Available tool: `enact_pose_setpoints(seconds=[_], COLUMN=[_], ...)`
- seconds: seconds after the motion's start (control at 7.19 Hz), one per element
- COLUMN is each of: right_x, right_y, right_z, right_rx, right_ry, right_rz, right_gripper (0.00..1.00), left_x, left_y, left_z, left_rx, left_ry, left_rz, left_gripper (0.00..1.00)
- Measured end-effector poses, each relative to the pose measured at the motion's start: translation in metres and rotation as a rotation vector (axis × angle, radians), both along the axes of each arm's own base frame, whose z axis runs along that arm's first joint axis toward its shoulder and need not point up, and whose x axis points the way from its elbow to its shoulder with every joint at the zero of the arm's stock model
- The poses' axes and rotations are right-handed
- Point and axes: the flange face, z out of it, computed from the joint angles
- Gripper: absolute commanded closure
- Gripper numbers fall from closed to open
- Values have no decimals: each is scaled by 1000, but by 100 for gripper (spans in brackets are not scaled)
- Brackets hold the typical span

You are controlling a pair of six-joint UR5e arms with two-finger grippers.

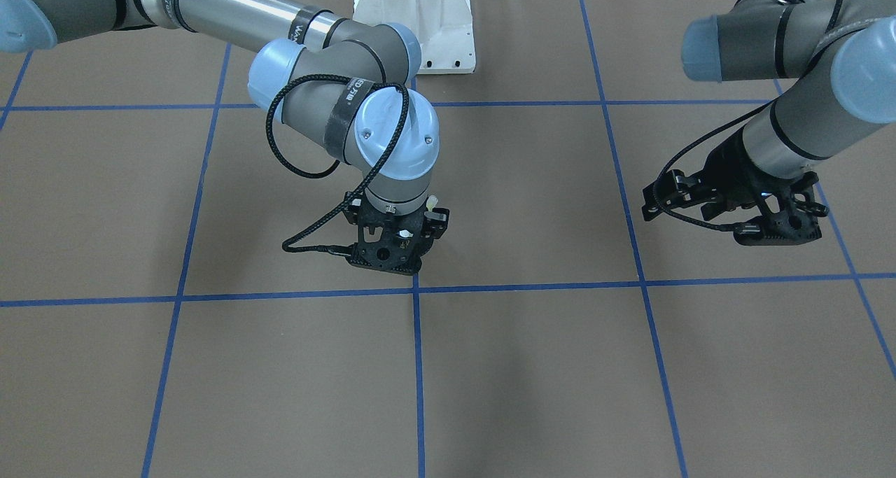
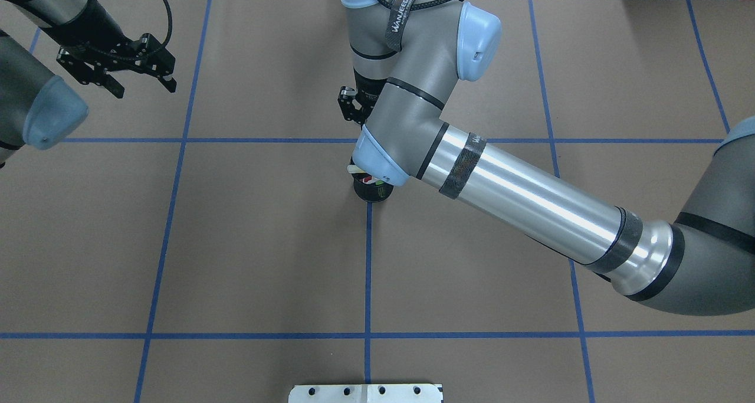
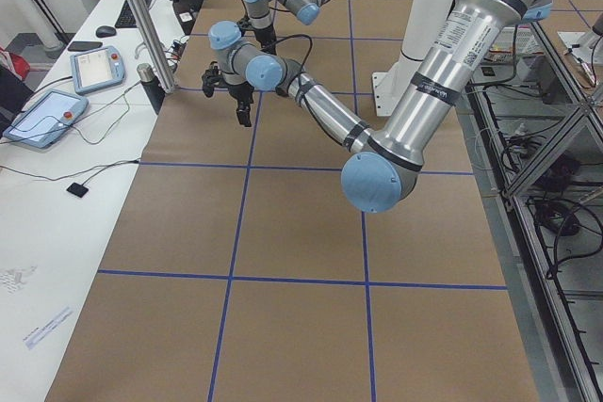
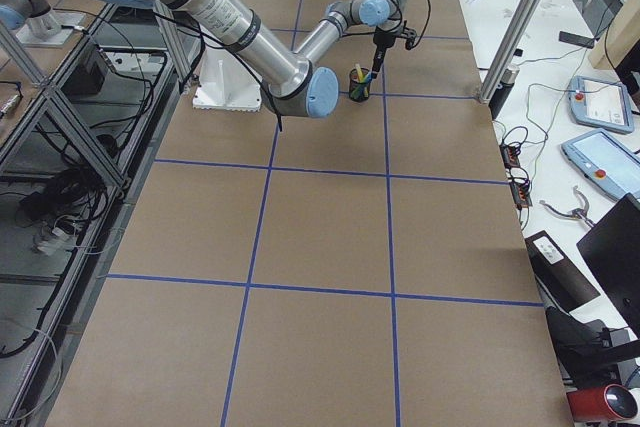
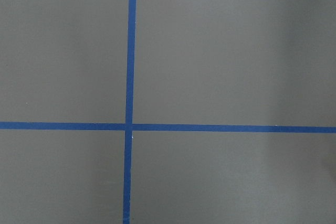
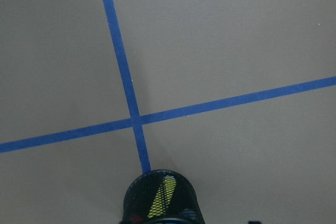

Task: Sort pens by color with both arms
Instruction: 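Move the right gripper over the black mesh pen cup, then lower the right gripper into the cup and grasp the blue marker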

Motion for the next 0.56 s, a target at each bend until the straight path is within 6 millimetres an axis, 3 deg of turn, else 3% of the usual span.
enact_pose_setpoints(seconds=[0.14, 0.56], right_x=[2, 8], right_y=[3, 8], right_z=[1, 28], right_rx=[1, -18], right_ry=[-3, 22], right_rz=[-2, -12], right_gripper=[25, 24], left_x=[0, 0], left_y=[0, 0], left_z=[0, 0], left_rx=[0, 0], left_ry=[0, 0], left_rz=[0, 0], left_gripper=[0, 0])
